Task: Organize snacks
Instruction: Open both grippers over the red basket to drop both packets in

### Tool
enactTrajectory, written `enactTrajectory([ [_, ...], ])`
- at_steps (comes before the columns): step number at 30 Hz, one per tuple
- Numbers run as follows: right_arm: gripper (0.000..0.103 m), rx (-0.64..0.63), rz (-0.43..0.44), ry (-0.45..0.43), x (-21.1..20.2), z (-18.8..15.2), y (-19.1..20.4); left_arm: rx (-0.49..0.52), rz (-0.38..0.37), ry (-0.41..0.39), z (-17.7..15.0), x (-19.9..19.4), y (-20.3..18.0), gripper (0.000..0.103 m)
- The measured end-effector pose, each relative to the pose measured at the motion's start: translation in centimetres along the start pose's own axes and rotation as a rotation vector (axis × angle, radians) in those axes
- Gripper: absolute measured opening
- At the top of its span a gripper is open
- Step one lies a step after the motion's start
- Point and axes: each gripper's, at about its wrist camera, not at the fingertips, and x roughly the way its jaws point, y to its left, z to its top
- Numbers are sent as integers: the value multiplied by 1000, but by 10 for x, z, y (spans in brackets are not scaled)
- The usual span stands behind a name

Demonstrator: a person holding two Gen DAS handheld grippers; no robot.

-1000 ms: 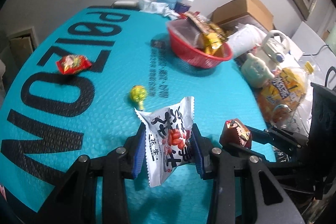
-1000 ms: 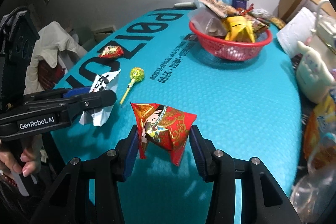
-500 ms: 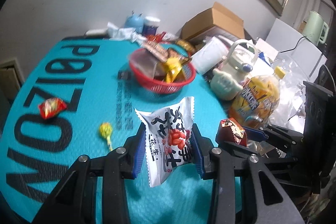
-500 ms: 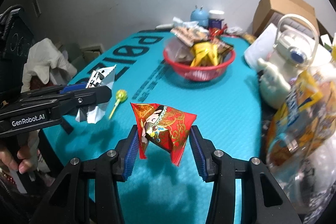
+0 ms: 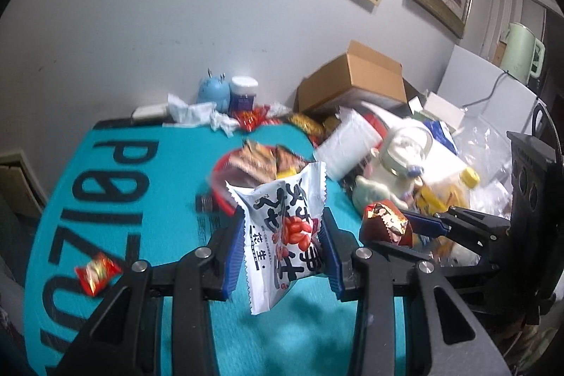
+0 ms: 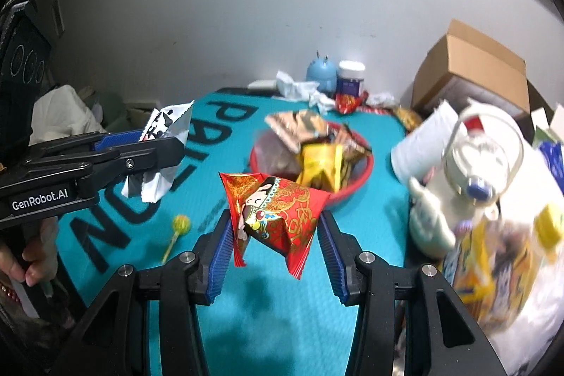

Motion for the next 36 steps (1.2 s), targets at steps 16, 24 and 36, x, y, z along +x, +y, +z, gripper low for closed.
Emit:
enactTrajectory([
  [16,47,2,-46,-48,38,62,-25,22,-9,-60,70,45,9,39],
  [24,47,40,-132,-19,74,71,-40,26,-9,-10,73,83,21,39],
  [36,49,84,-238,104,137,51,-64,0,7,77,60,127,41,39],
])
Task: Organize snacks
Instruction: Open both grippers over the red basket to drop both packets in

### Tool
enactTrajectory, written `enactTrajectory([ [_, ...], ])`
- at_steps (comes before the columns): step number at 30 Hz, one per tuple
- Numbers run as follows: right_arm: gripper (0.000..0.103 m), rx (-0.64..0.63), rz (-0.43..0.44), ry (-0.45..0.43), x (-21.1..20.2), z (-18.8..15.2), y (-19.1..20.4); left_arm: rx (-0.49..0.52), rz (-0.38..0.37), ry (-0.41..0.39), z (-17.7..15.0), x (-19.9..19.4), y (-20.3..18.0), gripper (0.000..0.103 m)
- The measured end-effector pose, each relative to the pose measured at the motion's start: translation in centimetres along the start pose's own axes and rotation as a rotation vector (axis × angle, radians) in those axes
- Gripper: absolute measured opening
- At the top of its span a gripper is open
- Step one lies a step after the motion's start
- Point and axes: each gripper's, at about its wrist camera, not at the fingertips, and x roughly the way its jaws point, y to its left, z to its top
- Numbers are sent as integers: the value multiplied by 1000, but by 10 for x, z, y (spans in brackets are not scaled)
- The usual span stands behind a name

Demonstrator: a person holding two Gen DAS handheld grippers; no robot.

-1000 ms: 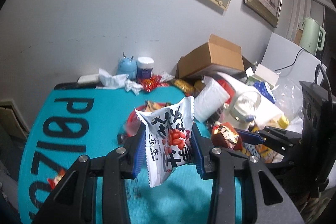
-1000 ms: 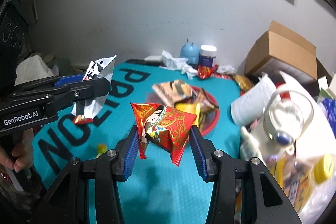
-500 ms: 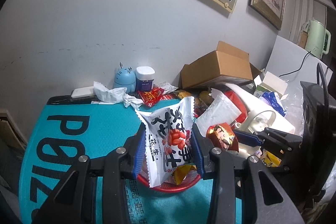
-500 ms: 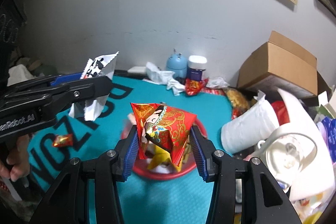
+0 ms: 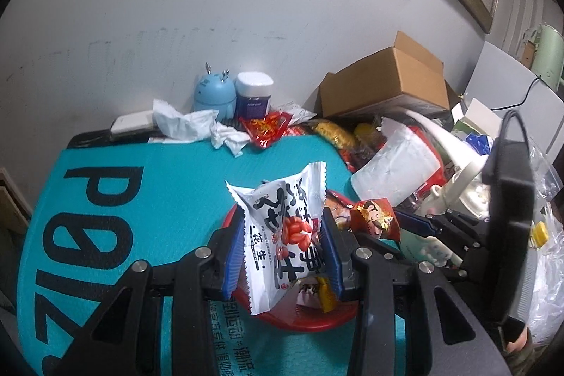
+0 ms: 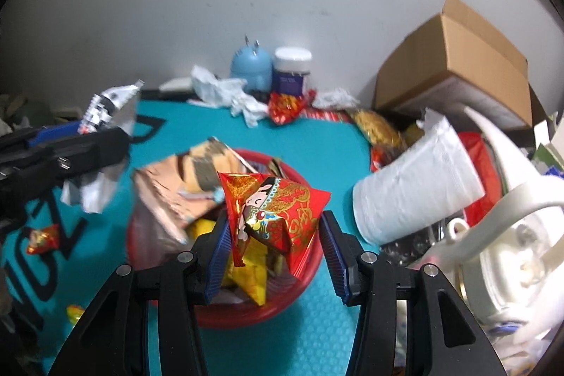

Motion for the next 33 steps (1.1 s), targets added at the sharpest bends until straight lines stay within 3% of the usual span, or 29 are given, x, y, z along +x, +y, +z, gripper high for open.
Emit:
enactTrajectory([
  [5,49,-28,-40,49,25,-12,3,-3,4,20,-3,9,4,39],
  [9,49,-18,-16,26,24,-15,2,-3,-12,39,-4,16,2,39],
  [17,67,76,79,28,13,-18,-8,4,-43,47,3,22,-5,39],
  [20,68,84,98,14,5,-18,-8,19,-52,47,7,26,-10,39],
  [22,75,81,91,0,-1,-18,-7,32,-52,55,10,30,-15,39],
  [28,75,105,68,-19,-14,-19,-14,72,-40,56,15,40,-27,40],
  [33,75,128,69,-25,-20,-18,-19,98,-42,89,18,48,-36,49],
])
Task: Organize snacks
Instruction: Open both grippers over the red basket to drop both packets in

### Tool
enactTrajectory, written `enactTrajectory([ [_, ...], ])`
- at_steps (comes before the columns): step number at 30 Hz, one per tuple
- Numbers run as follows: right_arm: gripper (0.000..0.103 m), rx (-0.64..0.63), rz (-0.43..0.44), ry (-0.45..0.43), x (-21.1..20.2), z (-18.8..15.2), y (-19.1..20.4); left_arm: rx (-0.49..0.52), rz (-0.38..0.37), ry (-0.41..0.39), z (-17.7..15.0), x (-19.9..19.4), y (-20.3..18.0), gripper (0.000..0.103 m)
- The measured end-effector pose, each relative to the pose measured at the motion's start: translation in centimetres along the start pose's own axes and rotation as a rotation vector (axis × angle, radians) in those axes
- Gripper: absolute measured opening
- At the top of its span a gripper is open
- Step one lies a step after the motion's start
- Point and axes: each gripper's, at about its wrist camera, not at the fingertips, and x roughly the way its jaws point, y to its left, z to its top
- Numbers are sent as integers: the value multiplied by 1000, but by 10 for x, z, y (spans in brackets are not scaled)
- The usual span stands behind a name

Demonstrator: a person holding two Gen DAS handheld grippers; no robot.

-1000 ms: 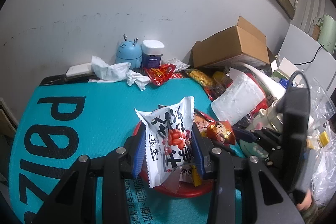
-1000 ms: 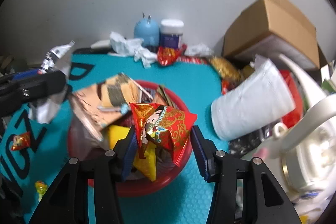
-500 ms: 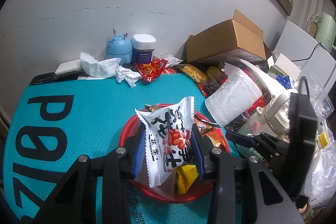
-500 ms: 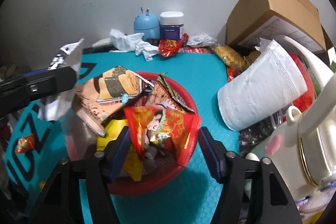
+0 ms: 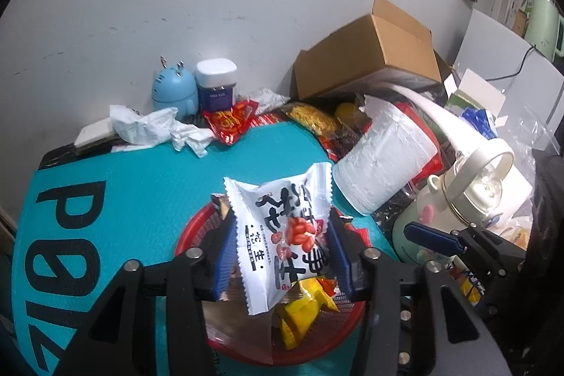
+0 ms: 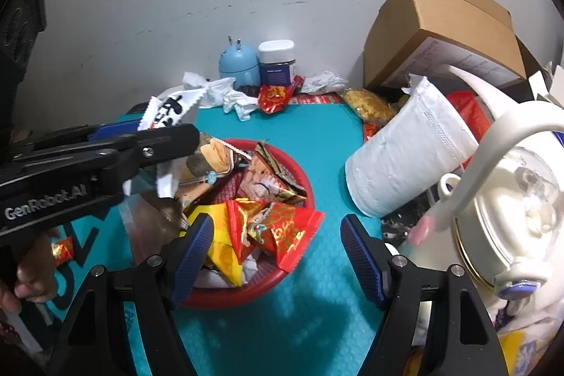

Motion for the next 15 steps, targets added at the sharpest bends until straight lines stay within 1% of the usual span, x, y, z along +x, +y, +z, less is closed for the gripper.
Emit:
enactTrajectory([
  [2,75,6,5,3,-1,-1,-1,5,11,24,0,6,-2,50],
  [6,75,5,6,19,2,-3,0,19,67,57,-5,14,-4,50],
  [13,75,6,-5,34,3,-5,1,26,77,83,-7,14,-5,50],
  [15,75,1,-10,32,2,-4,2,31,79,92,-6,15,-6,51],
])
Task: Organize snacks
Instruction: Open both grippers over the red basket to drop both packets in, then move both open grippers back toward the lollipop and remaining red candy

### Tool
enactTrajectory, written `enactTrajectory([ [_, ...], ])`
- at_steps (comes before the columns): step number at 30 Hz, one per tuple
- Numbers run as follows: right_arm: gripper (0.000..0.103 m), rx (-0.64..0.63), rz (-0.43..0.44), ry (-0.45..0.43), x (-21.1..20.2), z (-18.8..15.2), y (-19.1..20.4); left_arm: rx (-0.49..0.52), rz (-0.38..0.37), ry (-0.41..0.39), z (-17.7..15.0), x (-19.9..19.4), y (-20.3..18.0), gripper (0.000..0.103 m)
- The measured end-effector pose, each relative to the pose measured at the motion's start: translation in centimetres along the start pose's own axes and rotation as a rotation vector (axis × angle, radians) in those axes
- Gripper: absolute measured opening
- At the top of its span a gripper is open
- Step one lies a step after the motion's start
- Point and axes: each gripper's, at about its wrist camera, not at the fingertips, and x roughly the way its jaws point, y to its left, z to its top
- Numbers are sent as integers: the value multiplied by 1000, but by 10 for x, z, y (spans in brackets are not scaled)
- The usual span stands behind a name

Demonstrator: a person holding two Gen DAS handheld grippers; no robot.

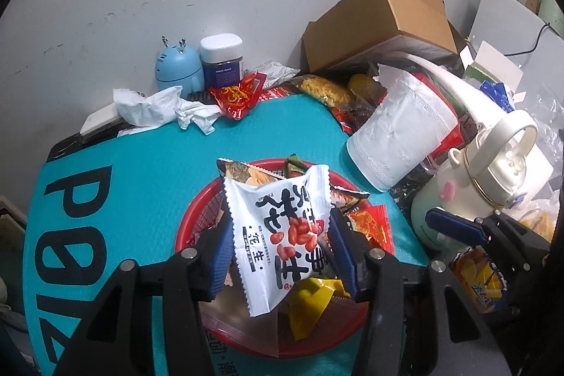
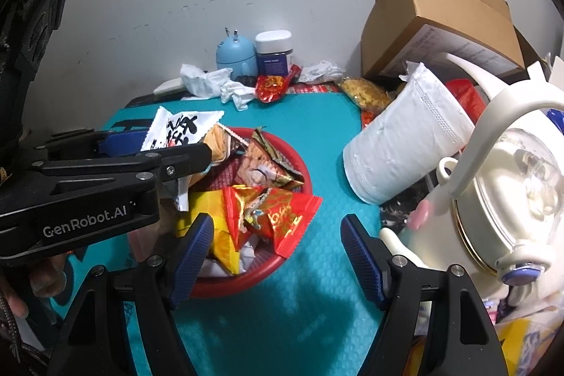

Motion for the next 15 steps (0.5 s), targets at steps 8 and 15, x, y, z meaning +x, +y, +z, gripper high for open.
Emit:
enactTrajectory([
  [8,76,3,-8,-7,-4,0,0,7,12,-34,2,-7,-3,76],
  [15,76,4,-7,-23,-14,1,3,-48,-17,-52,-2,-21,9,76],
])
